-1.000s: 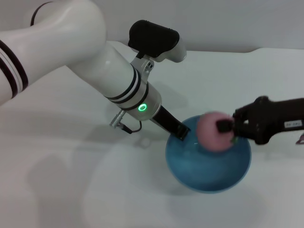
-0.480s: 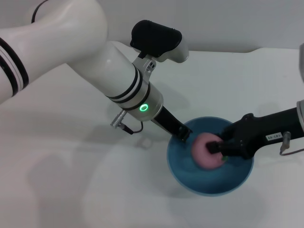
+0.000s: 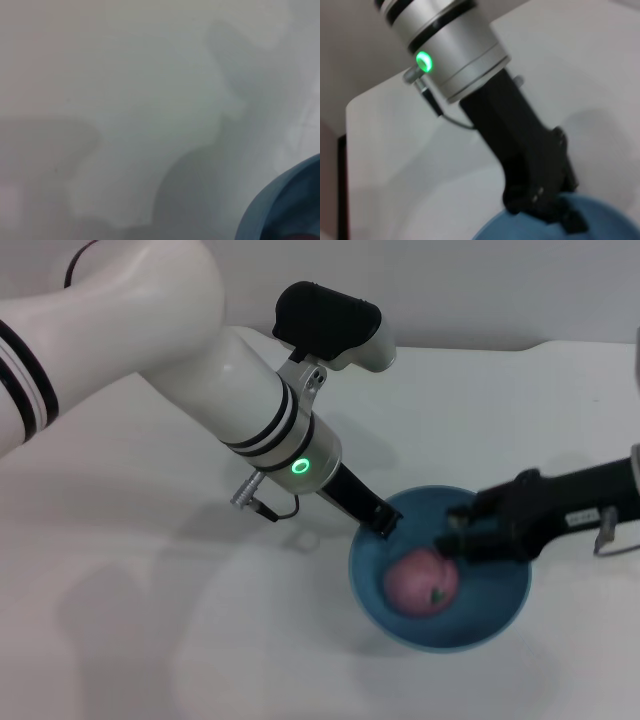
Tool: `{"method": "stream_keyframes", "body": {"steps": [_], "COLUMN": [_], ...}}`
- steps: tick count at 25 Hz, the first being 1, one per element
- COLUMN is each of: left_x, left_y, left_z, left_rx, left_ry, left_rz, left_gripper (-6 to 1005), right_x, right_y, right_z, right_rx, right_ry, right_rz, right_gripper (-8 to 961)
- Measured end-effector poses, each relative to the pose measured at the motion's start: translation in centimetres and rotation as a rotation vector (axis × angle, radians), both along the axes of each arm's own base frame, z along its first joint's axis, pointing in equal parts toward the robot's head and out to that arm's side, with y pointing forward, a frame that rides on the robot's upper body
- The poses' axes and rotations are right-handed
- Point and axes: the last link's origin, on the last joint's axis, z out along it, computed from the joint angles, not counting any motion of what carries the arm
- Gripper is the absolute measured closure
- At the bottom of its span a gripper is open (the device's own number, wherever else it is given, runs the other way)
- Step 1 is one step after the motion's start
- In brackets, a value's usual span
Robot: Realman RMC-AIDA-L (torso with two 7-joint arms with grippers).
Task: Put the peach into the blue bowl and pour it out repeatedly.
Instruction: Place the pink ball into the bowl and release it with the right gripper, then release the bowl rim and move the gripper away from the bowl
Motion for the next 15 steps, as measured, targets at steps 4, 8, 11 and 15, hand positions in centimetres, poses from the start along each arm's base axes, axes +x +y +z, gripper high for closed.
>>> {"method": "stream_keyframes", "body": {"steps": [4, 8, 11, 15], "left_x": [0.1, -0.1, -0.3, -0.8], "left_y": [0.0, -0.5, -0.5, -0.4], "left_z": [-0.2, -0.9, -1.3, -1.4], "left_rx": [0.003, -0.008, 0.002, 0.011], "left_ry": [0.002, 0.024, 0.029, 0.034], "left_rz": [-0.008, -0.038, -0.045, -0.030], "left_gripper": [1000, 1000, 1000, 1000], "right_x": [0.7, 2.2, 3.4, 4.5], "right_y": [1.7, 2.5, 2.5, 2.5], "right_z": [1.9, 4.1, 5.0, 5.3], "right_rx": [0.162, 0.323, 0.403, 0.446], "right_ry": [0.086, 0.225, 0.257, 0.258], "right_rz": [-0.076, -0.192, -0.223, -0.243], "right_gripper": [479, 478, 479, 478]}}
